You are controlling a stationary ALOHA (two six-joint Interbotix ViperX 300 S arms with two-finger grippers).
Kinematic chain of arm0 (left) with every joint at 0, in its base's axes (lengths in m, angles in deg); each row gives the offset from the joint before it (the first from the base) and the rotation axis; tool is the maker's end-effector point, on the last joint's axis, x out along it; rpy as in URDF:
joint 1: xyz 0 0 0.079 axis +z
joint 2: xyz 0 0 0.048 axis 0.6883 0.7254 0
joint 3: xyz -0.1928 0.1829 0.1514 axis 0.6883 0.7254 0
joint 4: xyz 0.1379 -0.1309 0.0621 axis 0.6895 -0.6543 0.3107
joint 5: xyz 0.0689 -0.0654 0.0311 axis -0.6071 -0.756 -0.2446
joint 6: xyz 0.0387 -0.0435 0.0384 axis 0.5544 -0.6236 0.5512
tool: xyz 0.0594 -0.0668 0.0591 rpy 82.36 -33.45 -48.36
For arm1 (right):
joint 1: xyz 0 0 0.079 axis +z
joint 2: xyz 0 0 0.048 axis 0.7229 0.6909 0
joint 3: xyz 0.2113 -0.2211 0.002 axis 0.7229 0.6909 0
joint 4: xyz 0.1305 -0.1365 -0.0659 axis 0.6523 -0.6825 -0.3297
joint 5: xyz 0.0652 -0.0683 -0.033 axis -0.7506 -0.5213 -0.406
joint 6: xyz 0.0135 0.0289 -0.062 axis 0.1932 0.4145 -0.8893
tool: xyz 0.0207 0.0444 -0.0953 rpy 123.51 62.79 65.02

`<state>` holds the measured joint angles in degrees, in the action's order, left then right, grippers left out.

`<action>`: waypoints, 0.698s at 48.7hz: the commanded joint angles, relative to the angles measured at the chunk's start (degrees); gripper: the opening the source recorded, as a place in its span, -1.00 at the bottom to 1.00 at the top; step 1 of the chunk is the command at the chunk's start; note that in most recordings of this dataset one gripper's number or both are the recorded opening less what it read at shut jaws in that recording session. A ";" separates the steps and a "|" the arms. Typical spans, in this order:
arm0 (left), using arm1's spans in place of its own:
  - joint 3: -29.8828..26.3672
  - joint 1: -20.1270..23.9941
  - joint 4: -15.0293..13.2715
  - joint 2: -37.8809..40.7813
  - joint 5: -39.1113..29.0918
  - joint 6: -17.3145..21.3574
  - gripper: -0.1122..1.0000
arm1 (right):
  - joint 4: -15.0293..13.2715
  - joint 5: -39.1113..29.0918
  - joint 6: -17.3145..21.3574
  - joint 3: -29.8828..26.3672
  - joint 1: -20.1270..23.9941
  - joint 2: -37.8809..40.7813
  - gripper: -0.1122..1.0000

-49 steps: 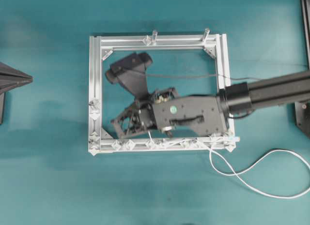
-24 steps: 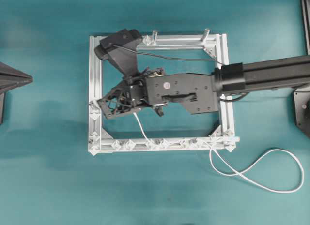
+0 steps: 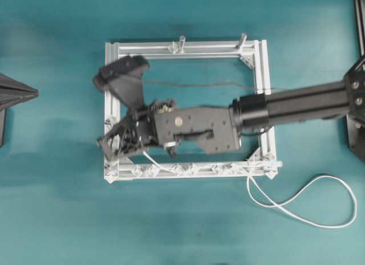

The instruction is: Move the cable alternately left and right between 8 closely spaced pins so it hooks onto each one.

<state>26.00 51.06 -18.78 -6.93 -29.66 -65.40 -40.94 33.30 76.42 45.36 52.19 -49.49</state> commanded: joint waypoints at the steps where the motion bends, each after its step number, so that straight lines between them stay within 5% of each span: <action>1: -0.62 0.18 0.09 0.44 0.26 -0.09 -0.80 | 0.09 0.35 0.97 -2.02 1.76 -1.14 -0.50; 34: -0.62 0.09 0.09 0.44 0.26 -0.09 -0.80 | 0.09 0.26 7.38 -2.99 7.65 -0.09 -0.50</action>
<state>26.00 51.06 -18.78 -6.93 -29.66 -65.31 -41.03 33.30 83.71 44.13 58.07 -48.52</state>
